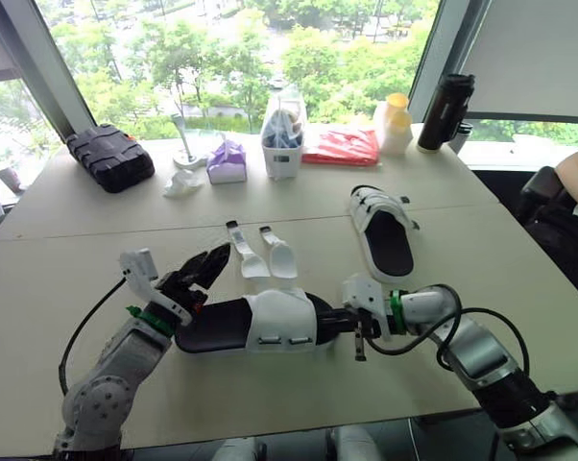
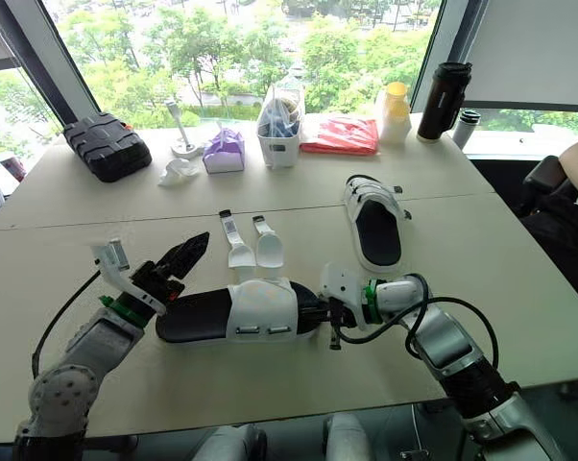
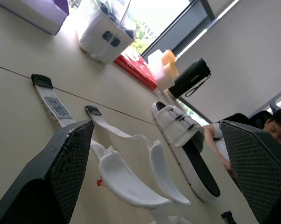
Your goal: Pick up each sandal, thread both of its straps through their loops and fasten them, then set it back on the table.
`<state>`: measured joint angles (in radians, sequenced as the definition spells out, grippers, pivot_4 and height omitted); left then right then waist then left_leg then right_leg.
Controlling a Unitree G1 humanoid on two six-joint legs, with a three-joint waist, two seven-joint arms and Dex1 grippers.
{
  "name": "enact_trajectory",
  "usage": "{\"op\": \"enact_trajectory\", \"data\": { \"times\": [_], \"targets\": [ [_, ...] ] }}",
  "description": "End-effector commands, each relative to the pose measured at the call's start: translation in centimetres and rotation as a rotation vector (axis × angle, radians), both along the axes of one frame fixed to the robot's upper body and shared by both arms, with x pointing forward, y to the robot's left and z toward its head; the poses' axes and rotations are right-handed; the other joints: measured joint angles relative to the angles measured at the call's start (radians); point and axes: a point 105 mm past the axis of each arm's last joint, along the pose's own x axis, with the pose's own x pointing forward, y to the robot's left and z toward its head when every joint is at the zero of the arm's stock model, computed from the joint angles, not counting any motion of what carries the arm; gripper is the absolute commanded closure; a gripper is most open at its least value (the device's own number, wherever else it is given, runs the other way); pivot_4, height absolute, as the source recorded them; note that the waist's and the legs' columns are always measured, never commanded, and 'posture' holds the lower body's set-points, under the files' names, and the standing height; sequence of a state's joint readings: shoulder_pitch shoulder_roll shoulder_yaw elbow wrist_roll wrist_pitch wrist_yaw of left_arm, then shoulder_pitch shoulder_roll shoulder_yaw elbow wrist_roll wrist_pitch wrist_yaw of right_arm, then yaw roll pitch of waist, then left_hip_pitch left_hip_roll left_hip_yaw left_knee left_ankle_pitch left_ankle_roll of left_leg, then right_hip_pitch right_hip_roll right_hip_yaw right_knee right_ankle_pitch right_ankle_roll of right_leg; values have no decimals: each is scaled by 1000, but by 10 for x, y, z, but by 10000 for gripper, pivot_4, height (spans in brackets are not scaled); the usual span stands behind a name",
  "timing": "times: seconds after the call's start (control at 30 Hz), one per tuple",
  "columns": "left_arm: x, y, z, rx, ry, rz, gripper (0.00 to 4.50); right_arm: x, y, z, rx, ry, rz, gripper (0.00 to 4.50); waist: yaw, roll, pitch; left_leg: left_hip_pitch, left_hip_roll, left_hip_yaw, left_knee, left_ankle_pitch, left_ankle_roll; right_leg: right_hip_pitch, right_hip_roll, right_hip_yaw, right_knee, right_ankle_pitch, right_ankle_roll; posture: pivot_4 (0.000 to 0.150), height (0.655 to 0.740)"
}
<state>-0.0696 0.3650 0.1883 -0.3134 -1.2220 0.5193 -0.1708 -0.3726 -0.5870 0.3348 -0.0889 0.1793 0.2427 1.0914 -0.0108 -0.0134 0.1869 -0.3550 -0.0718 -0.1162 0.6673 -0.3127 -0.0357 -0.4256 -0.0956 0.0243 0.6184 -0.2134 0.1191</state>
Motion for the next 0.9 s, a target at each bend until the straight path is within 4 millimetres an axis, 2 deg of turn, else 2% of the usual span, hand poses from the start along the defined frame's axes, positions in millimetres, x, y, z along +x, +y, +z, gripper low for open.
{"op": "enact_trajectory", "data": {
  "times": [0.03, 0.17, 0.33, 0.43, 0.67, 0.9],
  "targets": [
    [6, 5, 1, -72, 37, -37, 0, 0, 9, 0, 8, -24, 50, 44502, -3, 0, 0, 0, 0, 0, 0, 0, 0, 0, 0, 0, 0, 0, 0, 1500, 7400],
    [19, 7, -21, -103, 184, -106, 0, 1, 14, -7, -3, -23, 78, 44502, -5, 0, 0, 1, 0, -1, 0, 0, 0, -1, 1, 0, 0, 0, 0, 1500, 7400],
    [30, 12, -36, -147, 302, -140, 0, 4, 18, -8, -8, -37, 94, 44502, -7, 0, 0, 1, 1, -1, 0, 0, 0, -1, 1, 0, 0, 0, 0, 1500, 7400],
    [36, 10, -38, -193, 333, -159, 0, 4, 19, -9, -10, -44, 99, 44502, -6, 0, 0, 1, 1, -2, 0, 0, -1, -1, 1, 0, 0, 0, 0, 1500, 7400],
    [69, -7, -39, -310, 373, -193, 0, 3, 17, -11, -25, -49, 105, 44502, -3, -1, -1, 1, 0, -1, 0, 1, -2, -1, 1, 0, 0, 1, -1, 1500, 7400],
    [97, -14, -48, -331, 406, -165, 0, 3, 15, -10, -37, -57, 105, 44502, -2, -2, -3, 1, 0, 0, 0, 1, -2, 0, 1, 0, 0, 1, -1, 1500, 7400]
  ]
}}
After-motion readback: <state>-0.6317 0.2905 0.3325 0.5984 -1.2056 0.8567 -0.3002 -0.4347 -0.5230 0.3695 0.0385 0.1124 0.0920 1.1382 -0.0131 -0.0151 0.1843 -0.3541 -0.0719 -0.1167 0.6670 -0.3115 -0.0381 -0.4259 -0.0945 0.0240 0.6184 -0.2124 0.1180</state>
